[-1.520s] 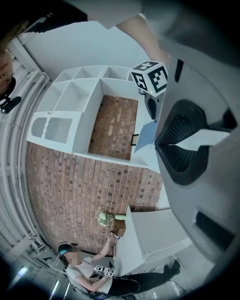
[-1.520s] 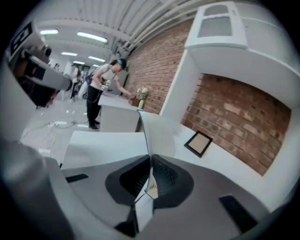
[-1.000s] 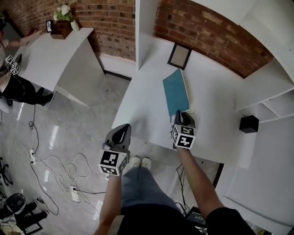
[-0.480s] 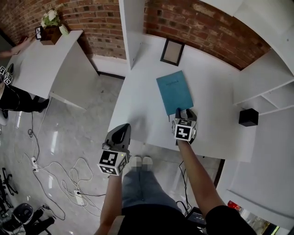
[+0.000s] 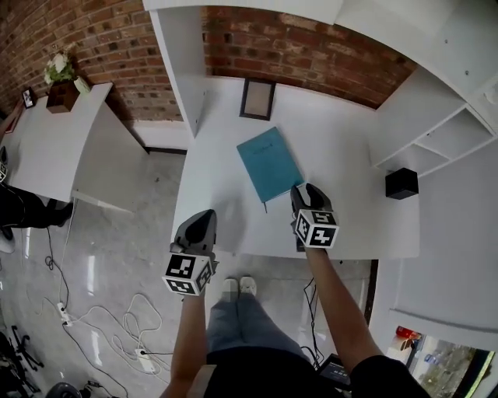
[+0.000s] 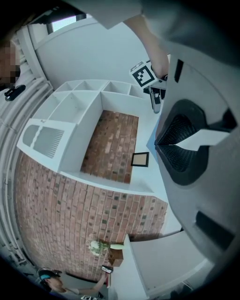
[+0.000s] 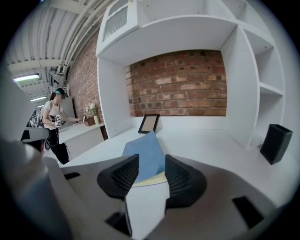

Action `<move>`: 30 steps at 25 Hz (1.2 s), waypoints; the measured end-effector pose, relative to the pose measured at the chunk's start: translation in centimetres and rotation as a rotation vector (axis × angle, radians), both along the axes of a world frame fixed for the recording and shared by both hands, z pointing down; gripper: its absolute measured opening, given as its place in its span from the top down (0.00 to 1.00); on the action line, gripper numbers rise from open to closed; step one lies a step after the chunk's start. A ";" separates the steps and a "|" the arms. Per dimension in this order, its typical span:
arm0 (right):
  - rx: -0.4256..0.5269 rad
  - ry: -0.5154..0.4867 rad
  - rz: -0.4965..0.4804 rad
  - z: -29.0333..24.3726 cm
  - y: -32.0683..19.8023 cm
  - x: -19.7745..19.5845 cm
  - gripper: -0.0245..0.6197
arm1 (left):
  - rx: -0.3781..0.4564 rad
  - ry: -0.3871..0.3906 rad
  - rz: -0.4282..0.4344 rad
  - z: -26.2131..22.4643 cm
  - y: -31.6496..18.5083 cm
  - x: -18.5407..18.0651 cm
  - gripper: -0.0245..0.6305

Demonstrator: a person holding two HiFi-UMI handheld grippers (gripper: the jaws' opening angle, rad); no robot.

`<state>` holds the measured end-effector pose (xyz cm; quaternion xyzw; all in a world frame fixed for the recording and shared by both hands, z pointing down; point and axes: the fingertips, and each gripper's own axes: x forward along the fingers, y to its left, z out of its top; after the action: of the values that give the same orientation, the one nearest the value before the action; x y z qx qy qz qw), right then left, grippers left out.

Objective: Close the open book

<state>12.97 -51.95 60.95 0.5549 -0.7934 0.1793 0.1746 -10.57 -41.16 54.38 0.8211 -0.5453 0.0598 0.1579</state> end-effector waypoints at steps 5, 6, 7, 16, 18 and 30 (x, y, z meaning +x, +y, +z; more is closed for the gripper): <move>0.162 -0.049 0.026 -6.9 0.7 3.0 0.70 | 0.084 -0.005 0.054 -3.5 -2.4 2.3 0.95; 0.201 -0.054 0.029 -8.6 0.8 3.4 0.70 | 0.105 -0.007 0.064 -4.4 -2.8 2.7 0.95; 0.236 -0.057 0.034 -10.2 1.0 3.8 0.71 | 0.125 -0.009 0.074 -5.4 -3.2 3.2 0.95; 0.507 -0.083 0.125 -21.9 3.3 6.5 0.89 | 0.315 -0.037 0.156 -14.6 -5.2 7.2 0.95; 0.551 -0.085 0.139 -23.7 3.8 6.8 0.91 | 0.351 -0.043 0.166 -16.4 -5.4 7.8 0.95; 0.646 -0.104 0.172 -27.3 6.3 6.4 0.96 | 0.464 -0.047 0.183 -22.0 -5.9 8.7 0.95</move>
<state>19.36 -45.62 33.68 0.6365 -0.7673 -0.0390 -0.0669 -1.87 -47.03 32.39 0.8796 -0.4714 -0.0340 -0.0535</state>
